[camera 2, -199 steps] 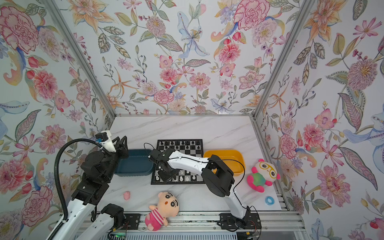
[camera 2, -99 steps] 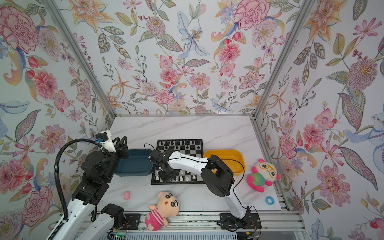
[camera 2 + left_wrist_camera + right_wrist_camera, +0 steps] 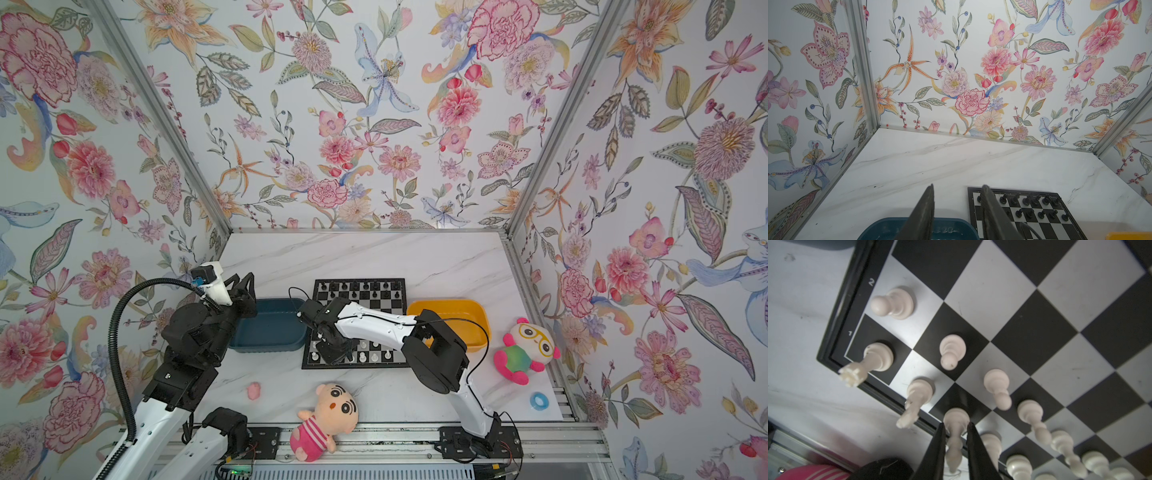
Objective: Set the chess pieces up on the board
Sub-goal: 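Lower the white pawn onto the empty second-nearest-rank square with the right gripper, then open the right gripper to release the white pawn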
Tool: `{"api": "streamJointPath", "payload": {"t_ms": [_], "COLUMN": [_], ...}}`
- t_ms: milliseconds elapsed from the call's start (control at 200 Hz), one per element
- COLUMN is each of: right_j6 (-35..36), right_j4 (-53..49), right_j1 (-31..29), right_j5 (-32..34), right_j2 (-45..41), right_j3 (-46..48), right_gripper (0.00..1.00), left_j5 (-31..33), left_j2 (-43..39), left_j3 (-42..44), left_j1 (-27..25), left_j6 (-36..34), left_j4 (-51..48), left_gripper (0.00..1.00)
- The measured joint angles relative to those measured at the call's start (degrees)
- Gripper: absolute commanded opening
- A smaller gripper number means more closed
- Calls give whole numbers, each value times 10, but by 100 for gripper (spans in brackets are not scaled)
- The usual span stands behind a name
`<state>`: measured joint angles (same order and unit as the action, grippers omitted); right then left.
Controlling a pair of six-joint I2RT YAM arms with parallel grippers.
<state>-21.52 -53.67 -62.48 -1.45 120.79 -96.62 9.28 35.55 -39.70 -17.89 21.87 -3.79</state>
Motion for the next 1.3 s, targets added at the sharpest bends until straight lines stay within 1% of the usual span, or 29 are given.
{"api": "streamJointPath", "payload": {"t_ms": [626,976,1301], "right_j6": [-4,-9,-13], "right_j4": [0,-1,-9], "right_j1": [0,0,0], "right_j5": [6,16,35], "right_j2": [-2,-32,-40], "right_j3": [0,0,0], "right_gripper": [24,25,25], "left_j5": [0,0,0], "left_j2": [-1,-2,-2], "left_j3": [1,1,1], "left_j1": [0,0,0], "left_j6": [0,0,0], "left_j4": [0,0,0], "left_gripper": [39,39,39]}}
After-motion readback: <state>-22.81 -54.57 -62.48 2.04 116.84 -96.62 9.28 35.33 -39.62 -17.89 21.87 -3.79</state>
